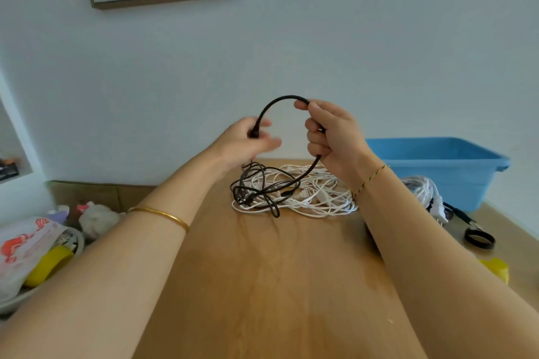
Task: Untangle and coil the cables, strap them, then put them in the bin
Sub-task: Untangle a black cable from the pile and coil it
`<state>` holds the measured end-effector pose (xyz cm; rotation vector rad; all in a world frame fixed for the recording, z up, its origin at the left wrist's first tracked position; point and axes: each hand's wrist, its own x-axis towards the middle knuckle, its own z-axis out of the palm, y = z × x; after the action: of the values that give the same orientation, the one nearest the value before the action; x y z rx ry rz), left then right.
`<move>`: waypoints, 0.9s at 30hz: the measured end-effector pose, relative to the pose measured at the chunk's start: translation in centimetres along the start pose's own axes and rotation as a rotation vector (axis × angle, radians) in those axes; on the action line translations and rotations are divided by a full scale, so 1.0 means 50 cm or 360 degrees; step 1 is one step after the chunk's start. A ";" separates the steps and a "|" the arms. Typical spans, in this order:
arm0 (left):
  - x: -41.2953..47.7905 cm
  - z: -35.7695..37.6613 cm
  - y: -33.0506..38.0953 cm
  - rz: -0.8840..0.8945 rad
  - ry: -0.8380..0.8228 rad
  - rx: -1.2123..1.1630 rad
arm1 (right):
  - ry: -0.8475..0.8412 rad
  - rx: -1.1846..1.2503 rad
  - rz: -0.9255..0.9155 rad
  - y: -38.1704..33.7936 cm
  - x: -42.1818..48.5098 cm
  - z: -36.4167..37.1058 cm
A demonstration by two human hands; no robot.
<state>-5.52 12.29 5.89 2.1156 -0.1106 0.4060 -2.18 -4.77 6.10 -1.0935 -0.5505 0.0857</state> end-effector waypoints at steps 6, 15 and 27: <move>-0.010 0.039 -0.193 -0.0541 -0.0373 0.1038 | 0.0259 -0.0232 0.0081 0.038 -0.011 -0.011; 0.011 0.029 -0.214 -0.0184 -0.0438 0.1787 | 0.0368 -0.0232 0.0151 0.088 -0.013 -0.052; 0.048 -0.068 -0.073 0.0120 0.1398 0.0519 | 0.0208 -0.0202 0.0248 0.114 0.007 -0.020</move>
<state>-3.23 17.29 5.45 2.0533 0.4102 1.4283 -0.30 -2.80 0.98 -1.2557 -0.3563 0.1153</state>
